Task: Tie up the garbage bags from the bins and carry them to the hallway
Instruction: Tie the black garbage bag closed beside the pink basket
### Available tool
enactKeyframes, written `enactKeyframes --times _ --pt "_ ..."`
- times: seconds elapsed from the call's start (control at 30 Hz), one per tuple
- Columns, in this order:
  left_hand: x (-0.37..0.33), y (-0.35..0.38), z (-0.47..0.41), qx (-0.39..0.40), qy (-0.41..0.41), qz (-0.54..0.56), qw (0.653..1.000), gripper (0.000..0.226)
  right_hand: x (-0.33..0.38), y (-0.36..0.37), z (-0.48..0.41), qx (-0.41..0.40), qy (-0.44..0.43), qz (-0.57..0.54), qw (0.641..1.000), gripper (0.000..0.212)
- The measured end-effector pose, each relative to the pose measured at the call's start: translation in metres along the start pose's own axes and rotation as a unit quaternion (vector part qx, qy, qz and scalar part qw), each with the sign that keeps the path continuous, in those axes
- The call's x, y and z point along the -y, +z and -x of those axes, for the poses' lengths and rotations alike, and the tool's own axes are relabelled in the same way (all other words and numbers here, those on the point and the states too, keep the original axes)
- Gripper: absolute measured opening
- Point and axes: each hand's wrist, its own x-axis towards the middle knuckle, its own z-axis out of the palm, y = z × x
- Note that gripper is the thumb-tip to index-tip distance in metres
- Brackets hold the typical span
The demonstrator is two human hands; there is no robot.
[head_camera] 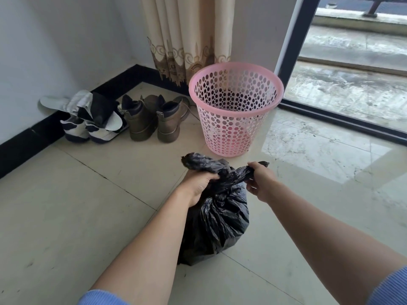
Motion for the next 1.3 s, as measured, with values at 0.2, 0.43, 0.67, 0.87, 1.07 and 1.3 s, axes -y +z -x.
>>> enactKeyframes --times 0.2,0.43,0.67,0.87,1.07,1.3 --pt "-0.003 -0.010 0.008 0.097 -0.045 -0.044 0.993 0.050 0.006 -0.001 -0.004 0.007 0.022 -0.036 0.999 0.023" --pt "-0.005 0.005 0.011 0.108 -0.047 -0.023 0.993 0.035 0.010 0.007 -0.004 0.042 0.025 -0.029 0.998 0.019" --pt "-0.003 0.008 0.015 0.156 -0.010 -0.122 0.980 0.017 0.013 0.005 -0.003 0.049 0.021 -0.013 0.998 0.017" --pt "0.003 0.005 0.016 0.124 0.034 -0.288 0.949 0.008 0.012 0.006 -0.002 0.029 -0.003 0.029 0.999 0.016" --pt "0.010 -0.003 0.008 0.015 0.037 -0.414 0.910 0.031 0.008 0.009 -0.003 0.048 0.010 0.021 0.999 0.014" --pt "0.003 -0.013 0.009 -0.132 0.068 -0.445 0.883 0.019 0.008 0.021 0.006 0.094 -0.002 0.018 0.995 0.010"
